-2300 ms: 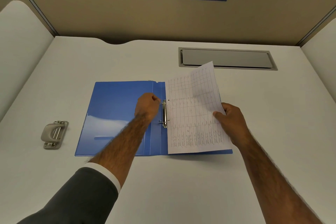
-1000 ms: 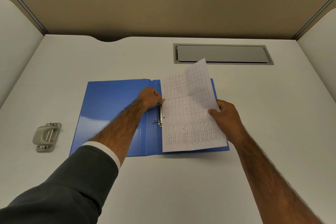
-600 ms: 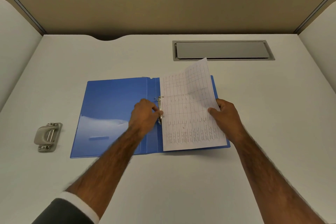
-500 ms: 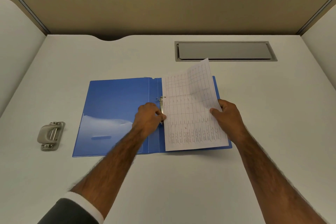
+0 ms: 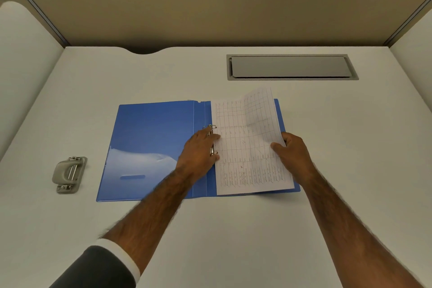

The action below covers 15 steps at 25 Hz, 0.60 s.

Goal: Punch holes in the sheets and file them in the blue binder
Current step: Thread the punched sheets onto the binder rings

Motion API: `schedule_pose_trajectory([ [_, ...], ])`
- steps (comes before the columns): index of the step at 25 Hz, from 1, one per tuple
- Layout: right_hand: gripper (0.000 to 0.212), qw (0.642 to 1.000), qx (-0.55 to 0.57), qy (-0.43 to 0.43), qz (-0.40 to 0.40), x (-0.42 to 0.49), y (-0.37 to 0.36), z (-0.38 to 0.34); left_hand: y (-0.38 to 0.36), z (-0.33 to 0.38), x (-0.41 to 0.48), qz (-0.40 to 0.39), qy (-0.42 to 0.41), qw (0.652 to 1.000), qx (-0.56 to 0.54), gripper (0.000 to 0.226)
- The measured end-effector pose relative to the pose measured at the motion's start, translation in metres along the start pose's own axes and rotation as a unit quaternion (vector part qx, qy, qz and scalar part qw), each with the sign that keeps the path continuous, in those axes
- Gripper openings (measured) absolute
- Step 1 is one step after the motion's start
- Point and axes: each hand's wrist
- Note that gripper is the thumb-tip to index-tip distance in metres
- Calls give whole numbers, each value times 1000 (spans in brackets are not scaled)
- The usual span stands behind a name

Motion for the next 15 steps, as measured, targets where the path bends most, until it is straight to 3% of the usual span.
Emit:
schedule_pose_trajectory([
  [5,25,999,35,-6,-8,11,-3,12,-13,-14,-7,29,7,997,-77,76],
  [10,25,1000,21,-13,17,17,1,28,-14,-24,-19,36,0,997,-66,60],
  [13,28,995,23,-55,78,11,4,31,-15,-40,-24,30,-3,999,-11,53],
  [15,41,978,-68,-86,179,-2,4,28,-13,-47,-22,50,-14,998,19,54],
])
Point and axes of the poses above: each hand's wrist, its own x-axis towards the middle knuckle, its own y-axis out of the back of the hand, z = x × y, and after that the axes turned 13 degrees about -z, right-handed
